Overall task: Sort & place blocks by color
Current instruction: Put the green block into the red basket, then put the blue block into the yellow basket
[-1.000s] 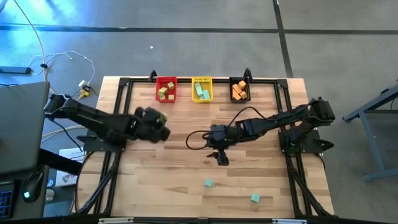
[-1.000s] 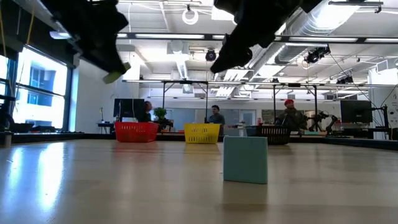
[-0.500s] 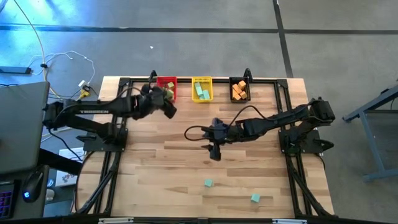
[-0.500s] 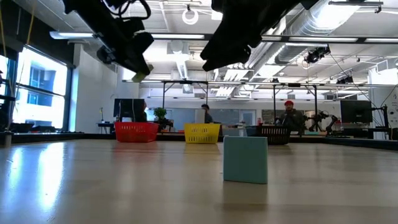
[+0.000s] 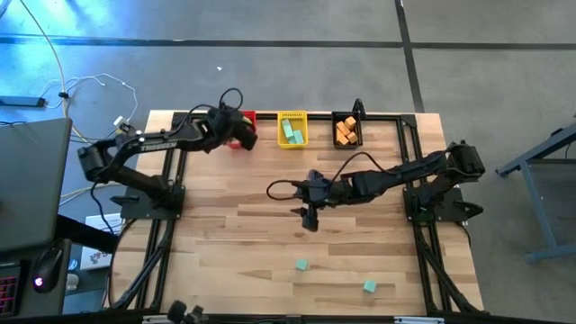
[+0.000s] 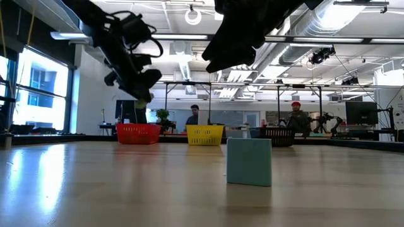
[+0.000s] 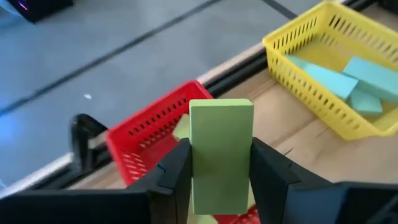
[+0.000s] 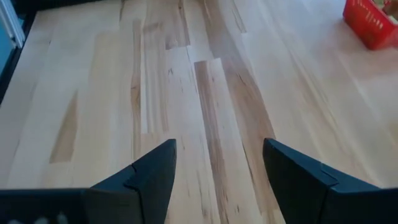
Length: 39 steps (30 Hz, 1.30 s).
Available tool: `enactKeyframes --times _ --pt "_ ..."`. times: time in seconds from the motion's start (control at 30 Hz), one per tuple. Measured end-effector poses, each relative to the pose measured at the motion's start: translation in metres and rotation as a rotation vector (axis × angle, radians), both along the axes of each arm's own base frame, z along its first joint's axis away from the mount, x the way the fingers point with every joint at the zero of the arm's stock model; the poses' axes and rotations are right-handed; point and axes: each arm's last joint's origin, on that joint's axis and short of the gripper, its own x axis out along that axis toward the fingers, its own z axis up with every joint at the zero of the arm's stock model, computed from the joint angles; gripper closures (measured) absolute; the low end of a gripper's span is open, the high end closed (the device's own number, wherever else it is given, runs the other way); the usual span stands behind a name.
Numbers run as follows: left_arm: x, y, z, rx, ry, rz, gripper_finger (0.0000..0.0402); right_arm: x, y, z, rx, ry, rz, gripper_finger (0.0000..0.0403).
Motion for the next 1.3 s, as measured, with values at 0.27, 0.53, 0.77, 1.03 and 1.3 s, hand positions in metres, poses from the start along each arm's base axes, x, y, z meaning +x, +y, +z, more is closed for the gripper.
enactKeyframes --times 0.27,0.53,0.77,1.03,1.3 --pt "-0.002 0.026 -0.025 -0.088 -0.021 0.007 0.0292 -0.001 0.006 0.0 0.089 -0.003 -0.056 0.0176" --pt "-0.006 0.035 -0.038 -0.134 0.003 0.029 0.0289 -0.001 0.028 -0.007 0.13 0.006 -0.031 0.0176" --pt "-0.005 0.036 -0.038 -0.137 -0.022 0.0 0.0269 -0.002 0.053 -0.018 0.165 0.038 0.016 0.0176" --pt "-0.002 0.036 -0.036 -0.136 -0.048 -0.045 0.0213 -0.009 0.08 -0.019 0.149 0.032 0.11 0.0176" --pt "0.005 0.039 -0.016 -0.25 -0.064 -0.124 0.0193 -0.013 0.097 -0.017 0.178 0.003 0.145 0.0176"
